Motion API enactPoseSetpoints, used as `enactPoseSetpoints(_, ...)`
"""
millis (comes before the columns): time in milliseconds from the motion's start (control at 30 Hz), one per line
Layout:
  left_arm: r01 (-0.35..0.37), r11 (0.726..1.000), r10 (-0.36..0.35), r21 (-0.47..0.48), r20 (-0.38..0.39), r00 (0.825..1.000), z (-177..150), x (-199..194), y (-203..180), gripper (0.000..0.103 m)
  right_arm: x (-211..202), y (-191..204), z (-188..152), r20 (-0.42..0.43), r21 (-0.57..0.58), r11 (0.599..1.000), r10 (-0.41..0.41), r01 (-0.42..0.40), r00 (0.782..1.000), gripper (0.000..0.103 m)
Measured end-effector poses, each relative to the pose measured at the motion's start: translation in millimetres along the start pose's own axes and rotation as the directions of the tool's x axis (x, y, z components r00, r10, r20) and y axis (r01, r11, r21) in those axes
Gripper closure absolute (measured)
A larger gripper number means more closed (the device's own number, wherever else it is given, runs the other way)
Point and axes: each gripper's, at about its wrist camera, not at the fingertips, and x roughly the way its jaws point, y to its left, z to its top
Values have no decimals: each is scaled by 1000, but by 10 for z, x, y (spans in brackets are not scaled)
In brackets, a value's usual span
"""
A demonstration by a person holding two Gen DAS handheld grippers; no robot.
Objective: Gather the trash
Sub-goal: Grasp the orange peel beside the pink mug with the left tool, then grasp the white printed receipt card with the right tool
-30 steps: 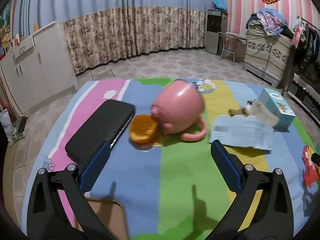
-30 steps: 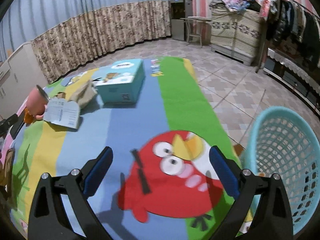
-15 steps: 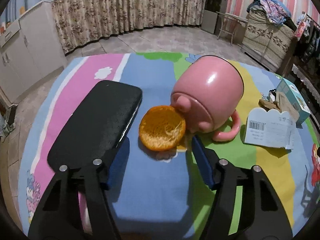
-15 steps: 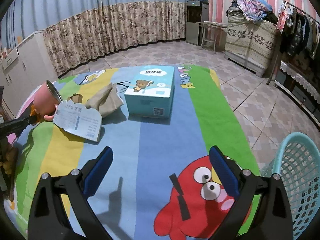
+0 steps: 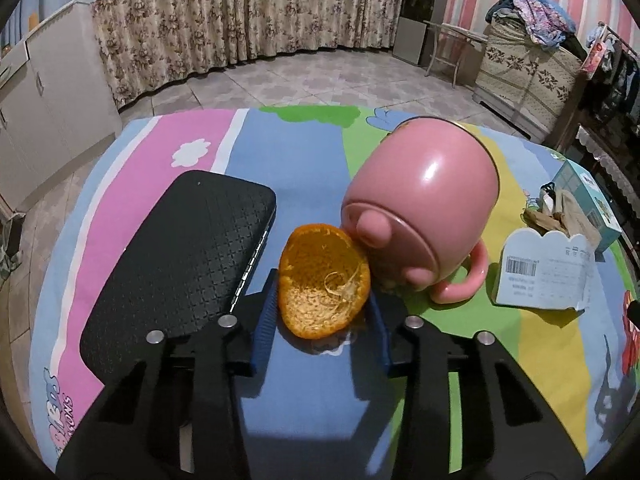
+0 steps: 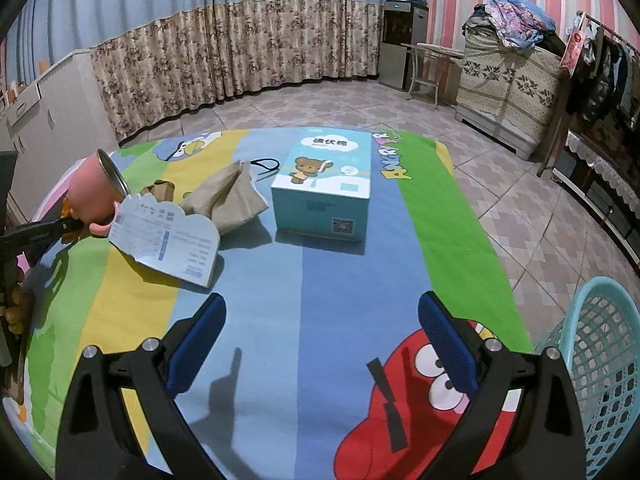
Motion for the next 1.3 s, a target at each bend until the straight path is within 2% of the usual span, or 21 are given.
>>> enactPoseSetpoints(167, -40, 999, 39, 19, 45, 998, -48, -132, -8, 68, 28, 112, 33, -1, -16, 1000, 7, -7, 1000, 8)
enactPoseSetpoints(300, -43, 999, 42, 3, 69, 997, -105, -298, 45, 68, 49, 272, 71, 2, -32, 999, 28, -28, 1000, 8)
enactPoseSetpoints(433, -74, 997, 73, 5, 103, 992, -145, -426, 79, 68, 121, 510, 75, -9, -95, 994, 51, -52, 999, 8)
enactPoseSetpoints(633, -74, 997, 77, -26, 154, 985, -147, -581, 187, 68, 265, 833, 62, -21, -186, 982, 26, -30, 999, 8)
enactPoseSetpoints(833, -82, 996, 85, -28, 155, 984, -133, -584, 235, 68, 388, 1043, 168, -31, -260, 966, 4, -12, 1000, 8)
enactPoseSetpoints(1167, -82, 996, 84, -18, 176, 981, -143, -614, 212, 68, 378, 1143, 299, -64, -369, 929, 17, -39, 998, 9)
enactPoseSetpoints(1300, -86, 996, 88, -14, 176, 980, -148, -617, 205, 68, 425, 1029, 333, -105, -354, 928, 81, -113, 991, 10)
